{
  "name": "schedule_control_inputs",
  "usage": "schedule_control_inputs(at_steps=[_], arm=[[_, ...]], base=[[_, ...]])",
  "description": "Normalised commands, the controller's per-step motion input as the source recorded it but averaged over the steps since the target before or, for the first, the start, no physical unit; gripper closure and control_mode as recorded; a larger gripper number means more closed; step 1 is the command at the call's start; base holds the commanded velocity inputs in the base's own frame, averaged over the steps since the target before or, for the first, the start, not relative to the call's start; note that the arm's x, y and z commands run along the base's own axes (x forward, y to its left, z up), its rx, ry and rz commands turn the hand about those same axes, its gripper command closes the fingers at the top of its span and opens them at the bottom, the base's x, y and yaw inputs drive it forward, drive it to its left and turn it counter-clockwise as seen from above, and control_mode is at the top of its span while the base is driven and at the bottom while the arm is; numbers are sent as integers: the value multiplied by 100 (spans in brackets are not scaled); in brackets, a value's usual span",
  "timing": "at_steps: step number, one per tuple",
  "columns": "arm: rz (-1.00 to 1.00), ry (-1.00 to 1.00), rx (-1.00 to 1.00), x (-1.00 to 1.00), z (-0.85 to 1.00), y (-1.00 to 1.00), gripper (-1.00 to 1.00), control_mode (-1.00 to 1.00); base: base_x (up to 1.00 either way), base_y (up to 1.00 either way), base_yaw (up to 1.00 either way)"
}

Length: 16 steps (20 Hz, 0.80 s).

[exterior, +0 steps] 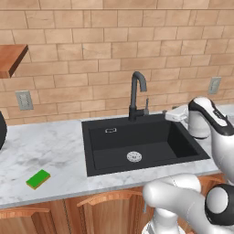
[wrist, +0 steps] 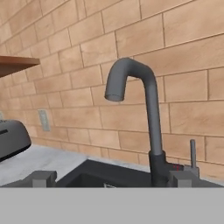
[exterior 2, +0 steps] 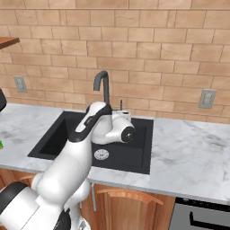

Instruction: Soak the sponge with water for a few seconds and then drop it inside the sink.

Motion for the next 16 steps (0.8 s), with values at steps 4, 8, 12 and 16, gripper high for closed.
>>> schedule_control_inputs(at_steps=[4,8,12,16], arm=[[0,0,0,34,0,0,-100,-100],[0,0,0,20,-1,0,-100,-100],[0,0,0,1,-8,0,-100,-100],[0,-2,0,0,-16,1,-100,-100]], base=[[0,0,0],[0,0,0],[0,0,0],[0,0,0]])
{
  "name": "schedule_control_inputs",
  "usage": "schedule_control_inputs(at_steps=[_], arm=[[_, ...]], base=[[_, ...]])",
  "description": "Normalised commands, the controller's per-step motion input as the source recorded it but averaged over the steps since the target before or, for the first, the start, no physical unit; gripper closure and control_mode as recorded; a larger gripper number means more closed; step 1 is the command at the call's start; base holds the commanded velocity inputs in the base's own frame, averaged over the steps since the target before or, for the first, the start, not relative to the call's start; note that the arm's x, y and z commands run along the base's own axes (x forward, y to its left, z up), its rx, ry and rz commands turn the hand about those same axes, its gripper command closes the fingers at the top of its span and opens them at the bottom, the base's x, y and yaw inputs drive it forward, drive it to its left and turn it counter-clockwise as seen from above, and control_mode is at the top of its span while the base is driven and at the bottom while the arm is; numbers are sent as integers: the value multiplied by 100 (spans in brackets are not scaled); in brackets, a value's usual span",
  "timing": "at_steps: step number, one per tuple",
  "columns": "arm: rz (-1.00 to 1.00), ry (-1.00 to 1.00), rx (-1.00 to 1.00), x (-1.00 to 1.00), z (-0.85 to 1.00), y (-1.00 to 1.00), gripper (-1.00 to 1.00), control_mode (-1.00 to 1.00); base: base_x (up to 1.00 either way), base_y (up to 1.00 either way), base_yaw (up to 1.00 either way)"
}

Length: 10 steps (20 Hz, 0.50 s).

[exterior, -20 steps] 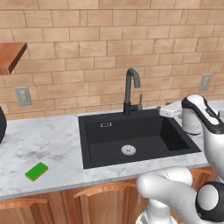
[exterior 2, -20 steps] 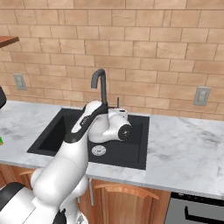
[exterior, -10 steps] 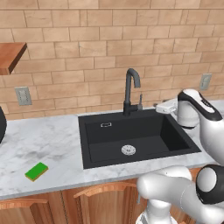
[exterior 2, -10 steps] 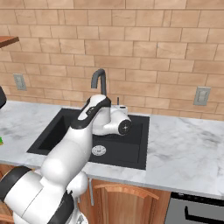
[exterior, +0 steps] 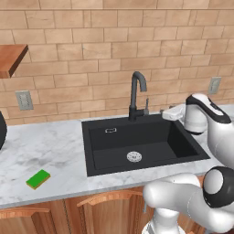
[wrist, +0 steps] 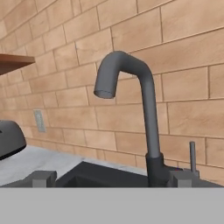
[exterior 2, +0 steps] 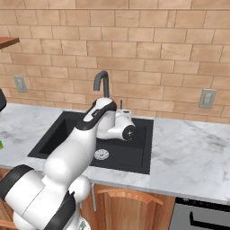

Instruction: Soak the sponge with water for a few seconds and then drop it inside the sink.

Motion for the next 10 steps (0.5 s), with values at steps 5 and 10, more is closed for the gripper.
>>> schedule_control_inputs(at_steps=[5,10], arm=[[0,-2,0,1,-12,0,-100,-100],[0,-3,0,11,-12,0,-100,-100]], base=[[0,0,0],[0,0,0]])
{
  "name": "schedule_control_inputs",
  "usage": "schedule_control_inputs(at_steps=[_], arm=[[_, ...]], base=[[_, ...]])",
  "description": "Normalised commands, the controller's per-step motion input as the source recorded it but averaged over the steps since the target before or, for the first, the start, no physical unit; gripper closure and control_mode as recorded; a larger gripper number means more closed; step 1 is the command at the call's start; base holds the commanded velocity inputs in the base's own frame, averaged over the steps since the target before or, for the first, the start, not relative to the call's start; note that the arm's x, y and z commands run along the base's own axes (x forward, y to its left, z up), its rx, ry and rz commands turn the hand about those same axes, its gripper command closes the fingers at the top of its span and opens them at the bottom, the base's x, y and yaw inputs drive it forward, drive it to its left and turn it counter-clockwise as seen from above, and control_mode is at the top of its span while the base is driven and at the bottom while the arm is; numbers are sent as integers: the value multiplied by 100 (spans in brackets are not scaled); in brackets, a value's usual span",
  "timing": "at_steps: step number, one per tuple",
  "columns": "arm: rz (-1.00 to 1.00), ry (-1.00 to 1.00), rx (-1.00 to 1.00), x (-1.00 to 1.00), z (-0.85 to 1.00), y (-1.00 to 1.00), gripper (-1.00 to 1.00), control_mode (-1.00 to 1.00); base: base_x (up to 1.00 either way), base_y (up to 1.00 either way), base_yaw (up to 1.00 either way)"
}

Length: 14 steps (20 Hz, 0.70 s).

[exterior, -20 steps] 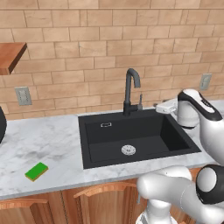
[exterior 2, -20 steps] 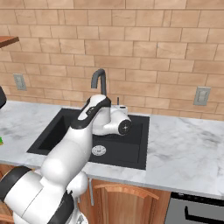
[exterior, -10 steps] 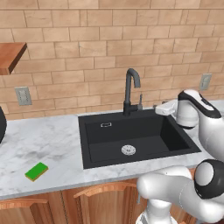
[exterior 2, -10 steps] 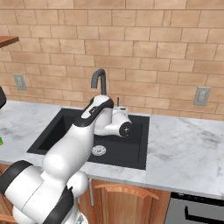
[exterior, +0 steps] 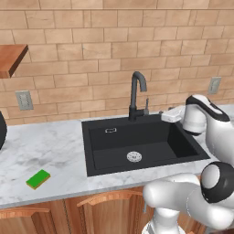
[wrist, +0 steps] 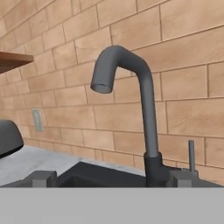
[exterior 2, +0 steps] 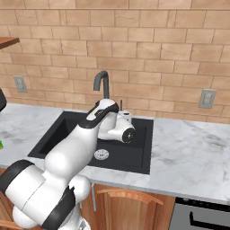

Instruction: Soak the sponge with water for a few seconds and then drop it inside the sink.

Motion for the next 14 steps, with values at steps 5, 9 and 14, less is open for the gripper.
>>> schedule_control_inputs(at_steps=[5,9,14], arm=[[0,-3,0,13,-8,0,-100,-100],[0,-1,0,18,-2,0,-100,-100],[0,0,0,26,0,0,-100,-100]], base=[[0,0,0],[0,0,0],[0,0,0]])
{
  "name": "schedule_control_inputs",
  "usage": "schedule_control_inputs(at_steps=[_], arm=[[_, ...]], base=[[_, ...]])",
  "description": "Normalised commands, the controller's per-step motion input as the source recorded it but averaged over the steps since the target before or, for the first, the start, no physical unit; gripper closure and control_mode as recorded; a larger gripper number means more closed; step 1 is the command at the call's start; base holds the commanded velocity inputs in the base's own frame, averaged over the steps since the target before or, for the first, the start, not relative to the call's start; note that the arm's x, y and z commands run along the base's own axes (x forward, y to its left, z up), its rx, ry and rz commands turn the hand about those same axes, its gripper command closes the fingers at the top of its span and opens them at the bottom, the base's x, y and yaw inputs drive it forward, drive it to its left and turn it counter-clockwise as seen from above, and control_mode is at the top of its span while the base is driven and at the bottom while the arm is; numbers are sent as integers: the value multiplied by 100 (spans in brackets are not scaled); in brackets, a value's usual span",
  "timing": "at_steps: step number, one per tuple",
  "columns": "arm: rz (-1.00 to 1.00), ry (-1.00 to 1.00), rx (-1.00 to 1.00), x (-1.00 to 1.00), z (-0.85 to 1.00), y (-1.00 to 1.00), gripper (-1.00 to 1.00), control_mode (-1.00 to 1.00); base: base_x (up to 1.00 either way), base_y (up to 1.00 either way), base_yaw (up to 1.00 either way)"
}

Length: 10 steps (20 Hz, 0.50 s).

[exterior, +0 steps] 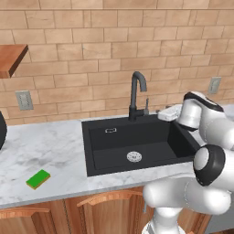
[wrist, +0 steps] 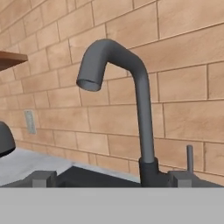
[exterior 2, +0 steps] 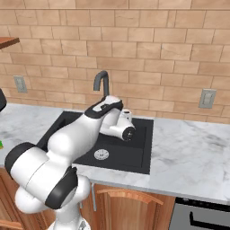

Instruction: Soak the sponge with water for a few seconds and then drop it inside the sink.

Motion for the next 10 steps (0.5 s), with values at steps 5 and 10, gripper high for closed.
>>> schedule_control_inputs(at_steps=[5,10], arm=[[0,2,0,27,0,0,-100,-100],[0,0,0,20,-4,0,-100,-100]], base=[[0,0,0],[0,0,0]])
